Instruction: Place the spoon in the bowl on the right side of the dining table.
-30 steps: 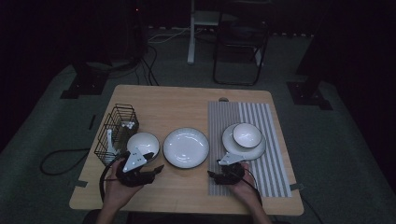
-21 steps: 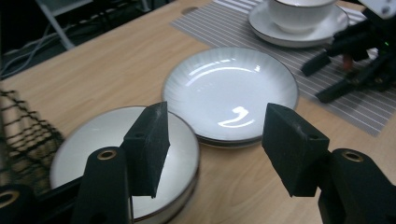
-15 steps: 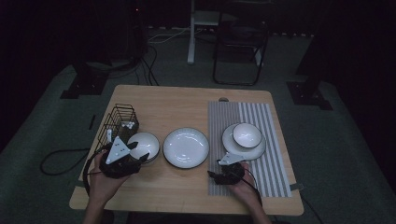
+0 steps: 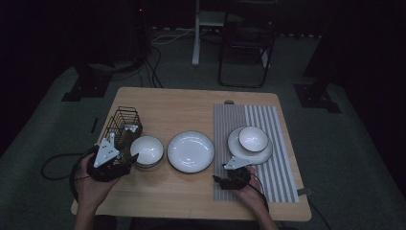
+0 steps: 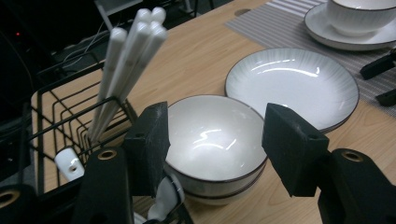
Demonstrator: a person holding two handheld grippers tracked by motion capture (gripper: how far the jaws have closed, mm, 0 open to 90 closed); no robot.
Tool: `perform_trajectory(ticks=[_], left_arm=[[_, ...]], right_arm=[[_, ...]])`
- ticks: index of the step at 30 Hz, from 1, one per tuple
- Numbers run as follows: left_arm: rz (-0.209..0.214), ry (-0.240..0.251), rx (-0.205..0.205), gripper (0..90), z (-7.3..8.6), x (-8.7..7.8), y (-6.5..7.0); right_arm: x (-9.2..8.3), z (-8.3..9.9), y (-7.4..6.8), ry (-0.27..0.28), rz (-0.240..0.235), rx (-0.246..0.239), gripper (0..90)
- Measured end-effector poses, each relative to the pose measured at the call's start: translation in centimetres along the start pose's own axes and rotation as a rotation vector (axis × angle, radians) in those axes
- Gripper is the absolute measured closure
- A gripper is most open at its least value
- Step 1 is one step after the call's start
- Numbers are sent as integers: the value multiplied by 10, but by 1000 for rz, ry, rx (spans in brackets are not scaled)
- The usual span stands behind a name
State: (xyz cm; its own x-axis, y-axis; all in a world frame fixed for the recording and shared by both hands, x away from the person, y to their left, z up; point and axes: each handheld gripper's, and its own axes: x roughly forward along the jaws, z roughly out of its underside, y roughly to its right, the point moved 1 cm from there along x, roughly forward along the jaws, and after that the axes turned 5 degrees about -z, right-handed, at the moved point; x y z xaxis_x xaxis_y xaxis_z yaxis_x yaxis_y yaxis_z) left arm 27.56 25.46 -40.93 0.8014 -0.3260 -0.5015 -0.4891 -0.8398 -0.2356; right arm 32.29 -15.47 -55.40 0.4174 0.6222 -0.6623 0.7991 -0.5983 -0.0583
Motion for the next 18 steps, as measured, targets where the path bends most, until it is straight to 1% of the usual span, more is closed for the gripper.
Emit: perform_trajectory(ticks=[1,5,11,13,18], left_arm=[[-2,0,0,423,1,0,-1],[10,1,-24,425,5,0,-8],[18,-4,-19,427,9,-1,-14],[19,-8,-25,427,11,-1,-16],[3,-19,-20,427,14,-1,-17]], right_arm=[[0,0,0,0,0,0,369],[0,0,0,0,0,0,369],[0,0,0,0,0,0,369],[0,0,0,0,0,0,369],[0,0,0,0,0,0,369]])
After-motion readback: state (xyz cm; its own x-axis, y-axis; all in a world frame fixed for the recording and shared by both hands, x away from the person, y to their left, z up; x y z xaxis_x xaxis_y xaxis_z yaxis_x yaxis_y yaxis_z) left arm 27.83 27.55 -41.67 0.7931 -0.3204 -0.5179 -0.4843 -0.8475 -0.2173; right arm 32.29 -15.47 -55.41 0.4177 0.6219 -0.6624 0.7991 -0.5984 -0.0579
